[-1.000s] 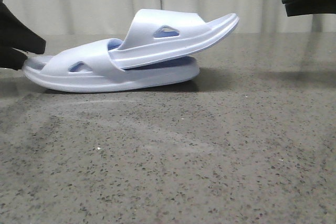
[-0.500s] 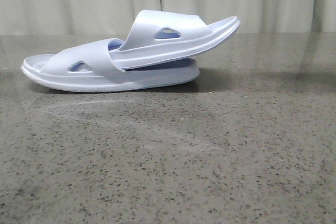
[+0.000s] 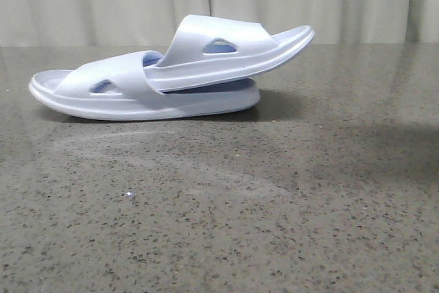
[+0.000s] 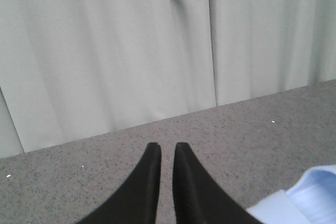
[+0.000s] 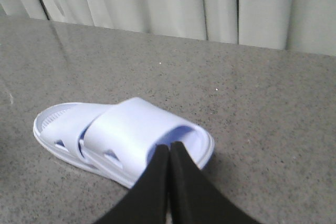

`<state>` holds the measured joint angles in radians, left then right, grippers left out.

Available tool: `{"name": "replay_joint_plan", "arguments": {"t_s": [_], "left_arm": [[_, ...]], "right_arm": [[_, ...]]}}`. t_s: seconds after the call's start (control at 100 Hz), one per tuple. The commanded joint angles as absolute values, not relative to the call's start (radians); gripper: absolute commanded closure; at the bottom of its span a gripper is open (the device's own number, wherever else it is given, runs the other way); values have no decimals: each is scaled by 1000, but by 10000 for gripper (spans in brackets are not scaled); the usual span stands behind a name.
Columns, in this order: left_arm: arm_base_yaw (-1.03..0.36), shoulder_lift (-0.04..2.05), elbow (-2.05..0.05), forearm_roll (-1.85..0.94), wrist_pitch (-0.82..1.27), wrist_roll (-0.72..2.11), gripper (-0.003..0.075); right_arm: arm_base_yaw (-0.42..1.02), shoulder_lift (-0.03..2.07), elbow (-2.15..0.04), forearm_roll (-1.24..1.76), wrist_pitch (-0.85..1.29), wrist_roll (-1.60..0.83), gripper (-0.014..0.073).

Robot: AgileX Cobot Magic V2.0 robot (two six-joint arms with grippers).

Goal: Insert blue slippers together front up

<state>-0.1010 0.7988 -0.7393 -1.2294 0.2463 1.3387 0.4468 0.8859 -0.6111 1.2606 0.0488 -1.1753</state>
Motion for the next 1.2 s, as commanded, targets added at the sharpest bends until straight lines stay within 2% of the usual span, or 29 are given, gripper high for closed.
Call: {"name": "replay_joint_plan", "arguments": {"t_s": [0.0,0.2,0.47,1.19], "left_arm": [[-127,737,-700,-1232,206,1338,705],[-127,575,-516,-1331,201,1338,705],[-127,435,-314,-1446,197,1338,705],[-127,393,-311,-1479,191,1338,705]], "right_arm": [[541,809,-537,1276,-133,-1178,670],[654,650,-336,1412,-326,-1189,670],[659,555,-200,1475,-336,-1199,671],[659,555,-178,1487,-327,-1199,672]]}}
